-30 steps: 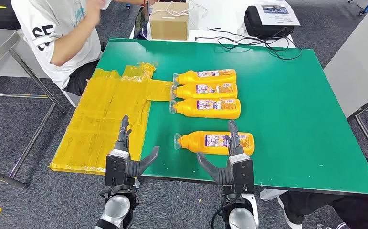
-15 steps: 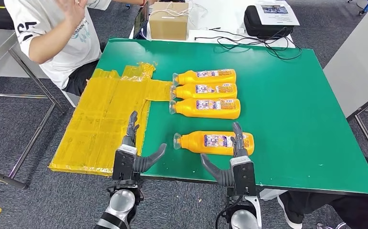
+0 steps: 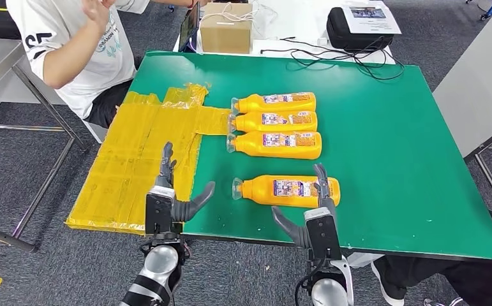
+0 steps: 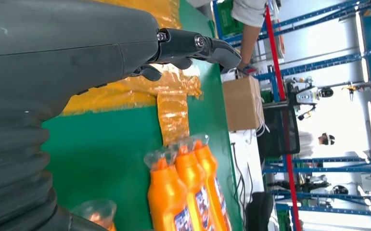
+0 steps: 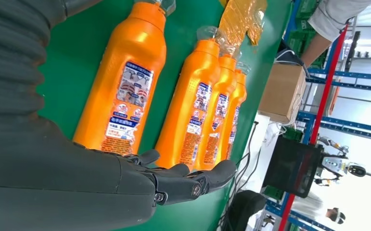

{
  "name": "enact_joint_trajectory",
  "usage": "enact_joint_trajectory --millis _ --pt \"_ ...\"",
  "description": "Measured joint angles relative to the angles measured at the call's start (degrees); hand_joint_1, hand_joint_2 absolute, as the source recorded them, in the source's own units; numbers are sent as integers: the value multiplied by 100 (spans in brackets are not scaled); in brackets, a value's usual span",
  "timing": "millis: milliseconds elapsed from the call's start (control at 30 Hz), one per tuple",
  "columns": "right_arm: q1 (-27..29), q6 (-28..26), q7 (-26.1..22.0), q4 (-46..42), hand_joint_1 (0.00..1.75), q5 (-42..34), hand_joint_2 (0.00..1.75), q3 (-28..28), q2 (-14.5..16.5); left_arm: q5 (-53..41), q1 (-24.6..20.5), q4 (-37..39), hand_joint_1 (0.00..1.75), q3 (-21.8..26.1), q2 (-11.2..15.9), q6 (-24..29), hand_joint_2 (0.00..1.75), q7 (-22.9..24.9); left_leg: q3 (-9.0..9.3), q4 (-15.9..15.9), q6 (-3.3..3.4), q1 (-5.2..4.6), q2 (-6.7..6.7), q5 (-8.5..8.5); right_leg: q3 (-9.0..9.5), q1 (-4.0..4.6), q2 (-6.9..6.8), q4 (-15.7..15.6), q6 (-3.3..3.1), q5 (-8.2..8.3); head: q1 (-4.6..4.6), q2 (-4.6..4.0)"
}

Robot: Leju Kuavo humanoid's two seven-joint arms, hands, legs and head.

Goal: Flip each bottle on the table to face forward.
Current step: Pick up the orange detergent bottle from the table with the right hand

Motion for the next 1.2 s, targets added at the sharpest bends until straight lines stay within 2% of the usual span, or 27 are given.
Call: enact_joint_trajectory --millis 167,467,700,1000,1200 --pt "-356 -7 220 332 0 351 175 -31 -43 23 -160 41 0 196 33 -264 175 64 0 0 1 0 0 3 1 0 1 1 1 2 1 0" --pt "-1085 -147 518 1160 0 780 175 -40 -93 10 -344 174 0 391 59 -343 175 160 1 2 1 0 0 5 2 0 -1 2 2 3 0 0" --pt "-1249 -164 606 1428 0 895 175 -51 -171 7 -350 201 0 468 97 -358 175 172 0 1 1 0 0 1 2 0 -1 2 2 1 0 0" --pt "-1491 -133 1303 1847 0 1962 175 -126 -375 -148 -290 196 0 625 175 -519 175 303 0 2 3 0 -1 3 3 -1 -1 2 2 2 0 0" --pt "-1534 -75 1601 2114 0 2312 175 -193 -467 -205 -233 150 0 683 180 -532 175 349 0 2 2 0 -2 2 2 -1 -3 2 3 2 0 0"
